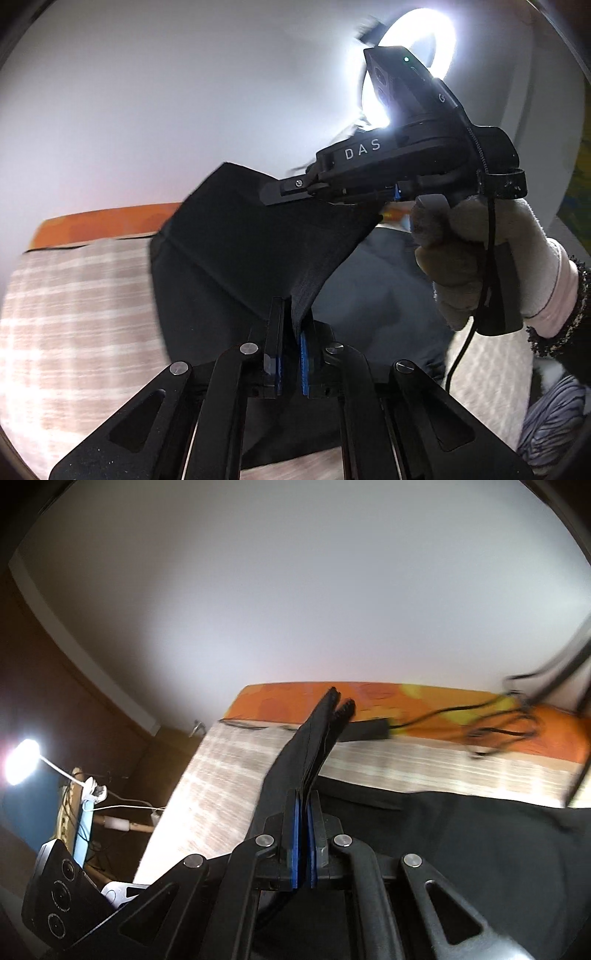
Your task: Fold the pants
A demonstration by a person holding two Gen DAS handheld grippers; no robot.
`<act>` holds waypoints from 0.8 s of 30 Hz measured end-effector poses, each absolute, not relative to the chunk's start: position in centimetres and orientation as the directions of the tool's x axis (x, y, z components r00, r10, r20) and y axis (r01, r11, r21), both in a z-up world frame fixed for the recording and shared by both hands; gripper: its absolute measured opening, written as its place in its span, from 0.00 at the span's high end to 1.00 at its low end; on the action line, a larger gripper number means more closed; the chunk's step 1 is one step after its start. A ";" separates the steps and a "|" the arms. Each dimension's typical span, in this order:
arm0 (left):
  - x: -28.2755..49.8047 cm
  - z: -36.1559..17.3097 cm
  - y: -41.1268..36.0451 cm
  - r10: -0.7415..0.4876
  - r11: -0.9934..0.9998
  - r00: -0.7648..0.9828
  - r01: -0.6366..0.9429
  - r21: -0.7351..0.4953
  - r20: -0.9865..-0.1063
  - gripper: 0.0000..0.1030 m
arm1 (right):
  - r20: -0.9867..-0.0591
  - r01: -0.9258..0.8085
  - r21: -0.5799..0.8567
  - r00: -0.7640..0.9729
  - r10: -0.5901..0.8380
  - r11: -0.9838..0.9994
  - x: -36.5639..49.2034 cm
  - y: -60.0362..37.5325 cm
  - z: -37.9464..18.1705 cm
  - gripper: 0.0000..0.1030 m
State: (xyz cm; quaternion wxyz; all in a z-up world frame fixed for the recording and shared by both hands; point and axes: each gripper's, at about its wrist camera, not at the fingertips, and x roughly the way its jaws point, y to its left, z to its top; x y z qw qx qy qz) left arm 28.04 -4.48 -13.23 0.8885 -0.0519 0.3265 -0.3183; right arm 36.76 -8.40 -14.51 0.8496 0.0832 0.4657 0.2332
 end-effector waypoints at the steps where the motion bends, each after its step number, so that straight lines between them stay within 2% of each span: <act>1: 28.2 -13.2 -5.6 -0.615 0.779 0.571 0.545 -0.309 -0.544 0.95 | -0.753 -0.312 0.354 0.464 0.466 0.882 36.6 -9.3 -14.3 0.99; 6: 29.2 -13.3 -10.0 -0.675 0.726 0.509 0.591 -0.353 -0.535 0.95 | -0.758 -0.274 0.318 0.501 0.417 0.907 35.9 -14.0 -13.2 0.99; 24: 28.0 -14.4 -23.9 -0.781 0.548 0.305 0.753 -0.365 -0.544 0.95 | -0.771 -0.117 0.196 0.595 0.227 0.974 31.1 -31.3 -11.0 0.99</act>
